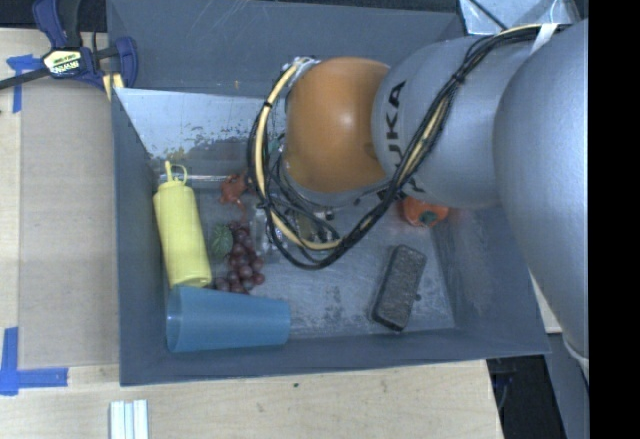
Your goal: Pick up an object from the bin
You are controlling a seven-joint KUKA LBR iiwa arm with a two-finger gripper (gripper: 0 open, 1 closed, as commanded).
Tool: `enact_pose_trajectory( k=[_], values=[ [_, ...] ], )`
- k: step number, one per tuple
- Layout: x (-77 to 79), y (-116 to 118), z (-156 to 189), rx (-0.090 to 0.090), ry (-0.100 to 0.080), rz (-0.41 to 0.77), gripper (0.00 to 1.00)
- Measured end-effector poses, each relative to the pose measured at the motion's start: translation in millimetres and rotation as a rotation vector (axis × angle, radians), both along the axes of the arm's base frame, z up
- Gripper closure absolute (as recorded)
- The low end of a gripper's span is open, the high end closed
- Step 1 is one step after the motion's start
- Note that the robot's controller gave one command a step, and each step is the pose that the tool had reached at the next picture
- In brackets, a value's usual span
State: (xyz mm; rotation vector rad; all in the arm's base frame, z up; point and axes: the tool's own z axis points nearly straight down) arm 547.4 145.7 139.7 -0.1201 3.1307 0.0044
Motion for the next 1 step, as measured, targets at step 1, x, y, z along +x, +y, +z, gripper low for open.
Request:
enact_pose_trajectory(
  k=[1],
  values=[
    [1.2, -0.9, 0.1, -0.001, -0.002, 0.04, 1.0]
  ],
)
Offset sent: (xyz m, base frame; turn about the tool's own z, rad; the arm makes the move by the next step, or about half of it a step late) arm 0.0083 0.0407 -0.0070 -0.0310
